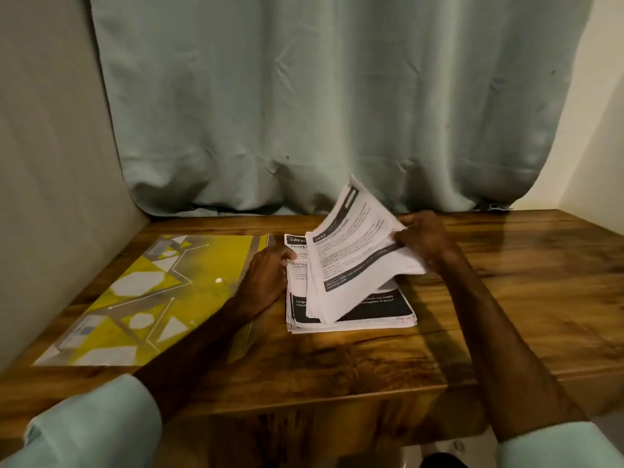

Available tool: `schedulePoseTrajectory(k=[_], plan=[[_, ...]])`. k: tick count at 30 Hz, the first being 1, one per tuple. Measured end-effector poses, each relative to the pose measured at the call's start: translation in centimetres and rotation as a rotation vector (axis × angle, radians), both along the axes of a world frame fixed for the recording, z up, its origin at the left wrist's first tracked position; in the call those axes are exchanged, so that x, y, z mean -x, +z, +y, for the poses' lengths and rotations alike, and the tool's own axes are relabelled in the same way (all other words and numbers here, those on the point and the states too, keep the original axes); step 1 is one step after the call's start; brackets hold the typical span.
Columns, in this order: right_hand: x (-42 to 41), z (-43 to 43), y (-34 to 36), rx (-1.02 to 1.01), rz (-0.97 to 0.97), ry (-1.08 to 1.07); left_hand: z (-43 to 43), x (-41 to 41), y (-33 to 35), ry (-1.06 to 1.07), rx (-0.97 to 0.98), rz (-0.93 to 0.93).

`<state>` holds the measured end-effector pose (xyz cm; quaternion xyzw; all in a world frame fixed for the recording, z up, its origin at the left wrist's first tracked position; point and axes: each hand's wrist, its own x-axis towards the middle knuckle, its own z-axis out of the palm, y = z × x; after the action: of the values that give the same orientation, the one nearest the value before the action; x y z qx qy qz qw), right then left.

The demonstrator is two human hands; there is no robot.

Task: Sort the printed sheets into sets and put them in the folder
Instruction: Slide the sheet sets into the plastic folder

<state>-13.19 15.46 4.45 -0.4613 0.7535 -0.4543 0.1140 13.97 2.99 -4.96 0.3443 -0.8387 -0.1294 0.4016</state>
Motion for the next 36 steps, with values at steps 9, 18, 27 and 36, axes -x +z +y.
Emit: schedulePoseTrajectory(k=[9,18,27,36], plan=[[-7.2,-2.4,-0.4,0.187,-0.714,0.229,-0.7,-5.0,-0.2,0.584,-0.317,-0.321],[-7.7,-1.9,-5.4,-0.070,-0.584,0.100,-0.5,-6.4,3.0,0.541,-0.342,-0.428],[-7.5,1.3,-3.3,-0.158,-0.416,0.129,0.7,-6.4,4.4,0.505,-0.114,-0.630],[-11.1,-0.3,-0.3,-0.051,-0.273,0.127,-0.3,-9.4,7.8,0.502,0.154,-0.607]])
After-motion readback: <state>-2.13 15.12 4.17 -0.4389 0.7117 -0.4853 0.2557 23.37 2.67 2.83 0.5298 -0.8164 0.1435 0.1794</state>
